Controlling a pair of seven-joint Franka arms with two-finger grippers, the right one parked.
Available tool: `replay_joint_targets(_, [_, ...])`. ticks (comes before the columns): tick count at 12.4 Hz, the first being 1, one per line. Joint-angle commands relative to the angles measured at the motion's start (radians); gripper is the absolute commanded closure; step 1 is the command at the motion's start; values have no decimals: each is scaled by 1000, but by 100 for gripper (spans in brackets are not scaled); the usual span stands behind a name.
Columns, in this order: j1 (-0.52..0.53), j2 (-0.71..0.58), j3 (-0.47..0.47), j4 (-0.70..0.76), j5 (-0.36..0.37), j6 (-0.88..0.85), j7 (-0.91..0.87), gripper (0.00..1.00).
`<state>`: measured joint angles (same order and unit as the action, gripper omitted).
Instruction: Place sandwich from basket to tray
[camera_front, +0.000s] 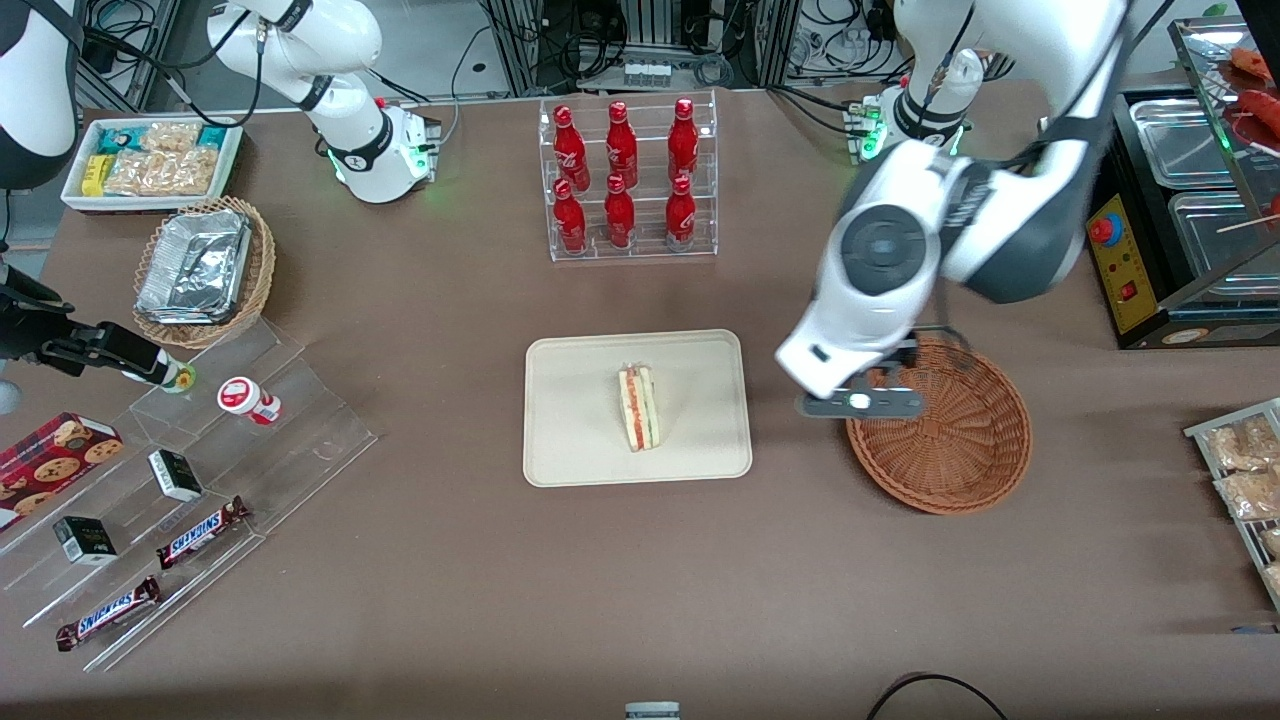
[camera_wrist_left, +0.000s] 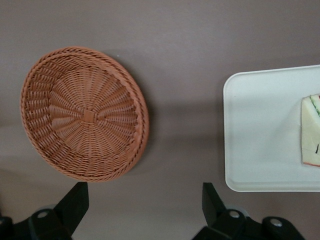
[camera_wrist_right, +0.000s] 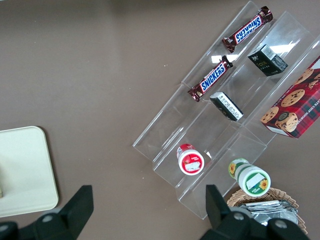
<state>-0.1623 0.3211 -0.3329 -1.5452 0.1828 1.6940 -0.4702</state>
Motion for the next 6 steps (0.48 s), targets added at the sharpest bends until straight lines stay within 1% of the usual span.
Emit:
replay_joint_targets(1, [90, -89, -6, -59, -77, 4, 108, 0])
replay_joint_targets(4, [185, -189, 6, -130, -149, 3, 238, 0])
replay_joint_targets(6, [199, -240, 61, -144, -161, -65, 333, 0])
